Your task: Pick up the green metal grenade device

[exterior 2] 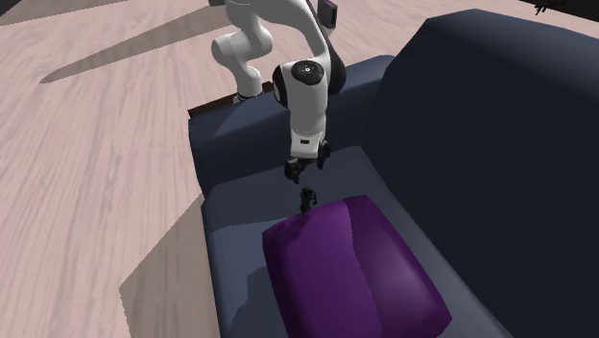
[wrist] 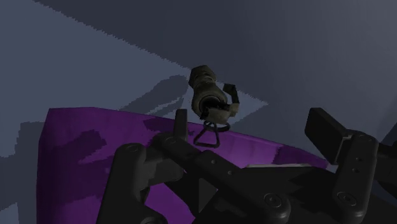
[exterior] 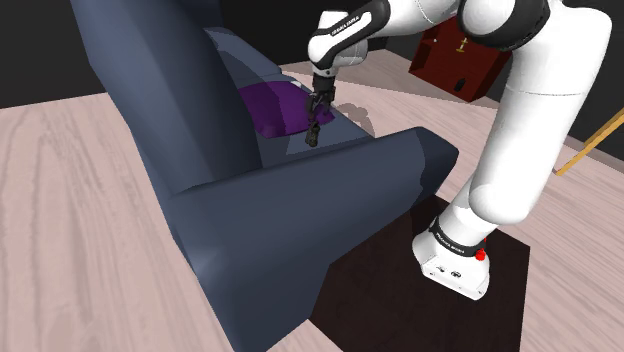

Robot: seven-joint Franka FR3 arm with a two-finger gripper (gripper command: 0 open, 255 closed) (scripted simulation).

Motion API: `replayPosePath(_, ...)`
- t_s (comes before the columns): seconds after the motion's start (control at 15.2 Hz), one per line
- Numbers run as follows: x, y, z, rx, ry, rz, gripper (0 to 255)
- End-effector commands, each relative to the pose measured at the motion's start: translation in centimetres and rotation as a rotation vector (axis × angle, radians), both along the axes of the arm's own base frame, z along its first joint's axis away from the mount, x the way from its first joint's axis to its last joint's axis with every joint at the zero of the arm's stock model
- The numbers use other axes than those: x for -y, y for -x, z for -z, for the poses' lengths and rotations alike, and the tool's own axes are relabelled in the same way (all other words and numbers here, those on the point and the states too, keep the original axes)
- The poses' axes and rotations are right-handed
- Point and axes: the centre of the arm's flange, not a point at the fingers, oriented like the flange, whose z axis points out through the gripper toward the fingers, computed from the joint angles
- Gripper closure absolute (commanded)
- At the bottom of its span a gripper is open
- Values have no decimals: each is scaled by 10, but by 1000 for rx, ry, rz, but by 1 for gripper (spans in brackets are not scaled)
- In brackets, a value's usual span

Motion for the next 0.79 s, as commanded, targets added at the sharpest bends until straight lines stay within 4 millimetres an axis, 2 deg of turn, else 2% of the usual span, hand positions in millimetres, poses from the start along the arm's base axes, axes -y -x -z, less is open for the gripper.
replayPosePath(0.0, 6, -19, 22, -5, 0, 2, 0)
replayPosePath(0.13, 11, -31, 35, -9, 1, 4, 0)
replayPosePath(0.59, 11, -31, 72, -9, 1, 4, 0)
replayPosePath(0.73, 11, -31, 75, -9, 1, 4, 0)
